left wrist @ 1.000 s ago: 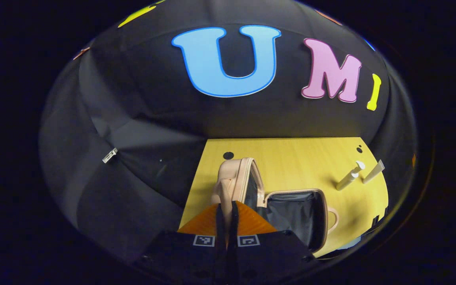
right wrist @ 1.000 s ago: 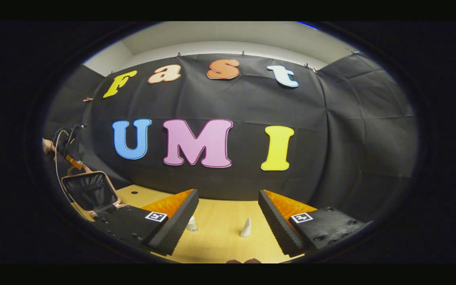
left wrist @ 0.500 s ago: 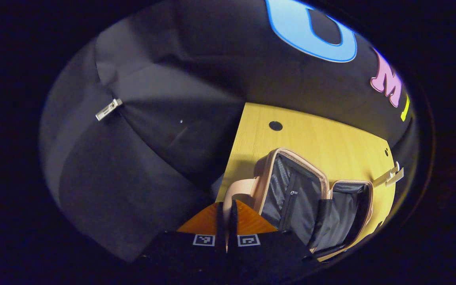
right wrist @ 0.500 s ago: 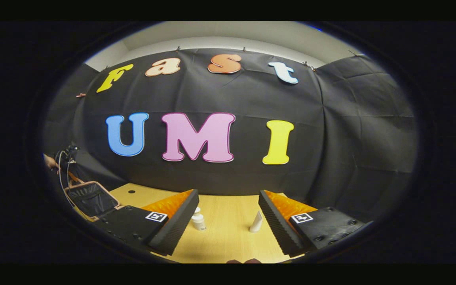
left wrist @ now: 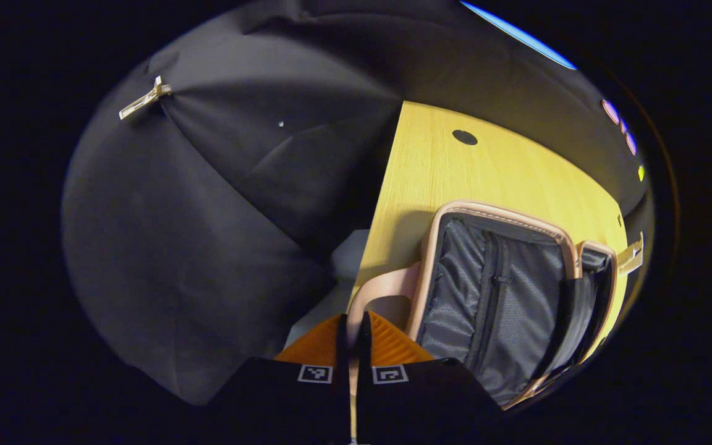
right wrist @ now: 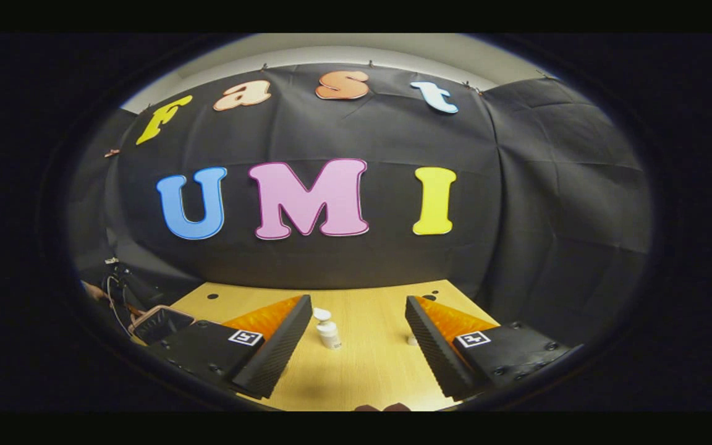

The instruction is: First open the suitcase, pack the skin care products into it, and then close the suitcase.

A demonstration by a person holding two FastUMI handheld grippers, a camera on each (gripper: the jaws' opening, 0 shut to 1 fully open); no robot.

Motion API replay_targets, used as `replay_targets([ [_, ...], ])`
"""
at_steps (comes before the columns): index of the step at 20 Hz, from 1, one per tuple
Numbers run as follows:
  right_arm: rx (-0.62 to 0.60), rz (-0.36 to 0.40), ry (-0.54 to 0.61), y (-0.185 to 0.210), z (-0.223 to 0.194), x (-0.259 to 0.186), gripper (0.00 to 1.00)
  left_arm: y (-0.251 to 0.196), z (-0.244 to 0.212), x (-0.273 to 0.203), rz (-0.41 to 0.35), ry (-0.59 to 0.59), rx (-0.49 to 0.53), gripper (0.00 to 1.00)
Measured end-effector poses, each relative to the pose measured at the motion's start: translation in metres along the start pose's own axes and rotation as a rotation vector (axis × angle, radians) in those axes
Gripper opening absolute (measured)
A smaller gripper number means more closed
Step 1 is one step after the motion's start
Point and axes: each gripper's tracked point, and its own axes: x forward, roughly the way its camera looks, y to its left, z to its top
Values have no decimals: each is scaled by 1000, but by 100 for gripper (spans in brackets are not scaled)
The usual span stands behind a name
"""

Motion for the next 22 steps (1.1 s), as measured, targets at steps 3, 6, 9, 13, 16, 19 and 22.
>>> replay_targets([
  [3, 4, -3, 1, 2, -3, -5, 97, 10, 4, -10, 35, -38, 54, 22],
  [6, -24, -2, 17, -2, -14, -6, 97, -15, 31, -51, -19, -209, 113, 63],
  [9, -35, -8, 11, -8, -19, -2, 97, -68, 50, -108, -94, -399, 127, 91],
  [13, -35, -37, 31, -27, -39, 8, 97, -221, 24, -167, -338, -527, 100, 97],
  [16, -40, -36, 57, -40, -58, 19, 97, -349, -13, -201, -506, -541, 183, 96],
  [19, -49, -25, 105, -57, -80, 37, 97, -461, -35, -216, -594, -520, 287, 97],
  [22, -42, -10, 158, -74, -103, 63, 97, -542, -29, -203, -597, -497, 360, 97],
])
